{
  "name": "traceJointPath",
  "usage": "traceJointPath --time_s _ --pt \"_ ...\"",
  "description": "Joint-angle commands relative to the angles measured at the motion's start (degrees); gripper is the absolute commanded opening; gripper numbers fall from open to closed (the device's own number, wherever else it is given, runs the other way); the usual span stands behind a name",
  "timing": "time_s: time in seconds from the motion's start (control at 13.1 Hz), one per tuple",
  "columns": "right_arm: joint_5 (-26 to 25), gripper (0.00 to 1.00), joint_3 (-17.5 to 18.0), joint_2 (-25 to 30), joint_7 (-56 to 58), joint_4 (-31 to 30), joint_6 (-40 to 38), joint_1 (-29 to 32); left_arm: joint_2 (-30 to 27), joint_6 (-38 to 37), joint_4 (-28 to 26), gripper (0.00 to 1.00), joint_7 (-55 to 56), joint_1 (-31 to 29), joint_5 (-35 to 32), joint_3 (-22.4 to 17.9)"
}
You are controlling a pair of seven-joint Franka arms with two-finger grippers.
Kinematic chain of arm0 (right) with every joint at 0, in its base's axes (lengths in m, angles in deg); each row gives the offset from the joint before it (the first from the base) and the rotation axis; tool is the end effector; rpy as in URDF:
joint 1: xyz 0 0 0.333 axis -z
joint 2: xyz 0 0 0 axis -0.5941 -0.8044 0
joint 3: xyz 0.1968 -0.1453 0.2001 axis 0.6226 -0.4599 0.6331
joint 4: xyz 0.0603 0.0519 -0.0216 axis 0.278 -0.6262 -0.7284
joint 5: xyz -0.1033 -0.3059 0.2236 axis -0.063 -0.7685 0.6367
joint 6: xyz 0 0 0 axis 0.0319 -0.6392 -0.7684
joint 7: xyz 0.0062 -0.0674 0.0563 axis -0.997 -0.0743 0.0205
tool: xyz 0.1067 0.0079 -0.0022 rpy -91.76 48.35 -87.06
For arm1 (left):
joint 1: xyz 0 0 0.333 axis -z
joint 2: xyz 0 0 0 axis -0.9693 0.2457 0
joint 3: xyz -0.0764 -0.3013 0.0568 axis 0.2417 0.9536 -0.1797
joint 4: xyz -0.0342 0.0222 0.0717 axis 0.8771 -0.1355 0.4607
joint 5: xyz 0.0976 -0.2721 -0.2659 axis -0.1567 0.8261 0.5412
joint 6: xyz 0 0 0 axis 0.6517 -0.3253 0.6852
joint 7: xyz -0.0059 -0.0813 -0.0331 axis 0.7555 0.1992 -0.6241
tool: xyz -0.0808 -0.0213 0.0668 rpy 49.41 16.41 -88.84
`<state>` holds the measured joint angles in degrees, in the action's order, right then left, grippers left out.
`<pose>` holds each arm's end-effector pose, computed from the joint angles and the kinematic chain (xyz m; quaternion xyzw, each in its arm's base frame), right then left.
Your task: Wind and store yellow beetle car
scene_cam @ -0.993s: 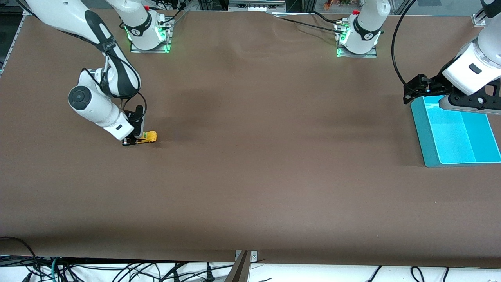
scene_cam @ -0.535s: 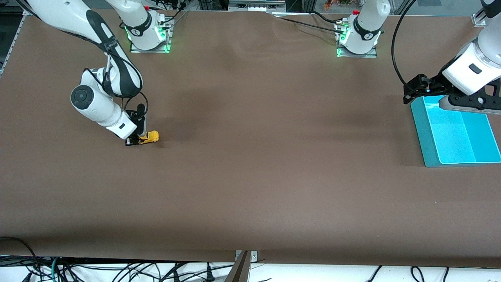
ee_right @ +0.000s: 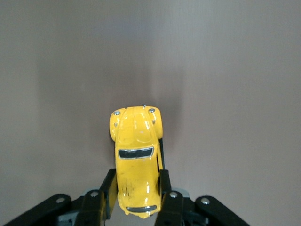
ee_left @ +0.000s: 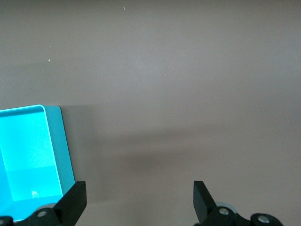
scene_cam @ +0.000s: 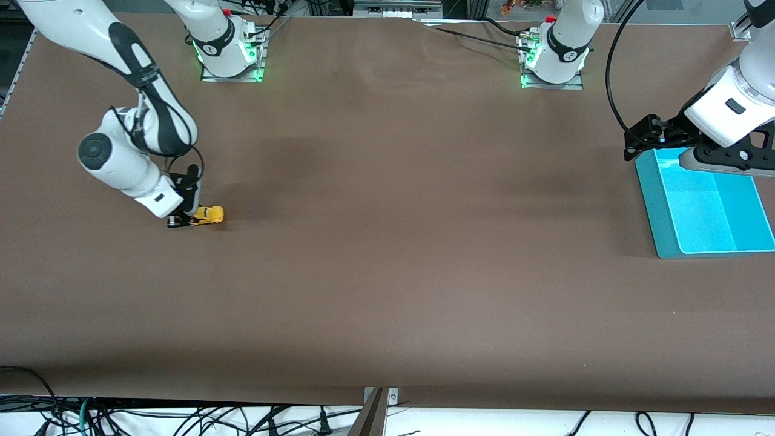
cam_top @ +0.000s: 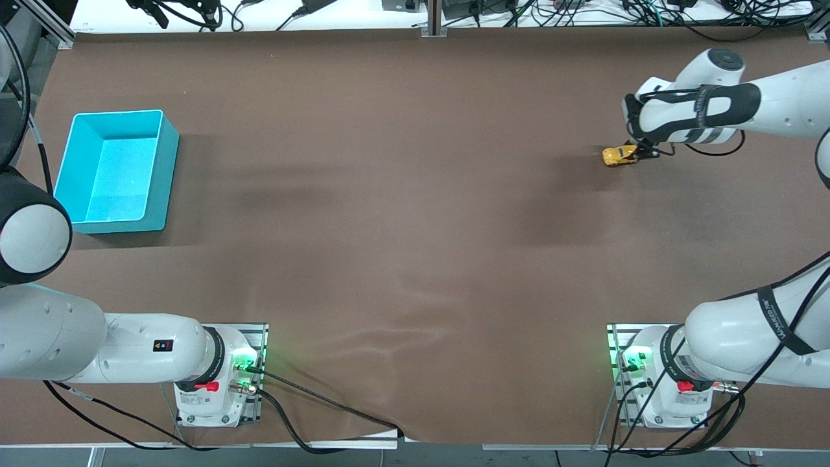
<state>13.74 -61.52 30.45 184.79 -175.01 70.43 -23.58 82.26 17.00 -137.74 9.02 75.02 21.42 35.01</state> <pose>0.5349 -0.0367 0.2024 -0.6917 -0.7216 -0.0288 0.0023 0.5649 -0.0611 0.6117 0.9991 -0.0422 -0.0092 0.0028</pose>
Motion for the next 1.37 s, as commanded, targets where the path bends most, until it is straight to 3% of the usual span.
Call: traceJointPath --time_s 0.0,0.38,0.61,0.69,0.76,0.92,1.3 --pt "0.3 0.09 0.1 -3.7 7.7 -0.4 0.8 6.6 -0.1 -1.1 1.0 1.0 -1.0 0.1 -1.5 0.0" --pt "0.6 0.09 -1.8 -6.8 17.6 3.4 -0.5 14.4 -0.1 -1.1 1.0 1.0 -1.0 0.1 -1.5 0.0" --pt "2.6 0.16 -1.3 -6.8 17.3 4.1 -2.3 14.4 -0.1 -1.1 1.0 1.0 -1.0 0.1 -1.5 0.0" --pt "3.1 0.23 -1.0 -6.8 17.0 4.3 -2.3 14.4 -0.1 -1.1 1.0 1.0 -0.9 0.1 -1.5 0.0" --pt "3.6 0.37 -0.6 -6.8 16.2 4.9 -2.6 14.4 -0.1 -1.1 1.0 1.0 -1.0 0.1 -1.5 0.0" --pt "3.7 1.0 0.2 -6.9 14.9 6.3 -4.7 14.4 -0.1 -1.1 1.0 1.0 -1.0 0.1 -1.5 0.0" --pt "3.7 1.0 4.0 -6.4 11.3 13.9 -14.6 14.3 -0.1 -1.1 1.0 1.0 -1.0 0.1 -1.5 0.0"
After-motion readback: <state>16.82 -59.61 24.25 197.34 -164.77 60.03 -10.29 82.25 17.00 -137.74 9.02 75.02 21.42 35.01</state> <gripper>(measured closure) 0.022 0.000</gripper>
